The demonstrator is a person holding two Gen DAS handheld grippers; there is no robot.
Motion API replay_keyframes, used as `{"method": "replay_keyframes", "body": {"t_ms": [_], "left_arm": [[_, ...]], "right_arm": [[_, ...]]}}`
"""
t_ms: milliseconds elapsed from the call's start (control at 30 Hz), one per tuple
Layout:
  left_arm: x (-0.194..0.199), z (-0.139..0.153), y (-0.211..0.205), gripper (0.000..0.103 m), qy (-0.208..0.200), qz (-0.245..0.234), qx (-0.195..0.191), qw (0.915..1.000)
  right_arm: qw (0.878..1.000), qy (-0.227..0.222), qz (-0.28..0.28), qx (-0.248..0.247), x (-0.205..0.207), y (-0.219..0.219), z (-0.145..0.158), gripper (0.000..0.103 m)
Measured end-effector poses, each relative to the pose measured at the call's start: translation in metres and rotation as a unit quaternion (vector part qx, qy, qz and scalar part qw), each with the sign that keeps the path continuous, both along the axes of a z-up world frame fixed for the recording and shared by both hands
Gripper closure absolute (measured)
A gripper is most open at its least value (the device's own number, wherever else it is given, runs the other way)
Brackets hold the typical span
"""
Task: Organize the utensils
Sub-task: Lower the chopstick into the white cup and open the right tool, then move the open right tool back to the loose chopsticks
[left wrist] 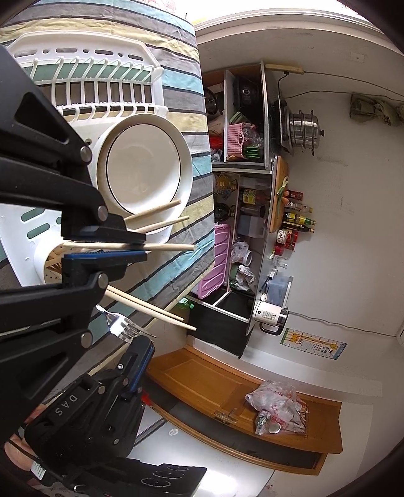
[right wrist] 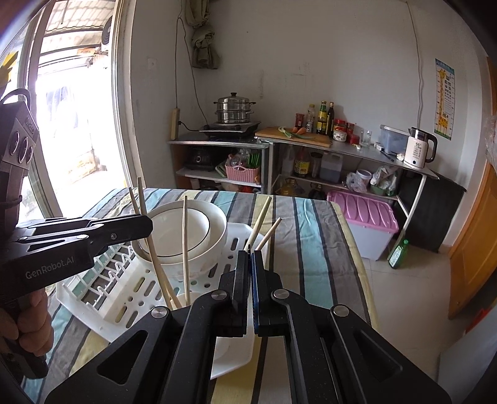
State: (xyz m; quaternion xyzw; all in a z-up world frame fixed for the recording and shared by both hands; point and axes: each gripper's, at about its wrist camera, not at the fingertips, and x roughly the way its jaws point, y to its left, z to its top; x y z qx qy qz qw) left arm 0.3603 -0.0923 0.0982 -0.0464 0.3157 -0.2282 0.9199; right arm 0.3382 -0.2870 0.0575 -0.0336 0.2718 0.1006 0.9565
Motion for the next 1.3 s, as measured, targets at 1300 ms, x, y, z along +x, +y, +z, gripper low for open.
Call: {"method": "replay_keyframes", "body": {"t_ms": [1300], "left_arm": [[-0.172, -0.063, 0.087, 0.085, 0.032, 0.020, 0.038, 0.9986]], "right_arm": [[0.995, 0.041, 0.009, 0.094, -0.175, -0.015, -0.029, 0.081]]}}
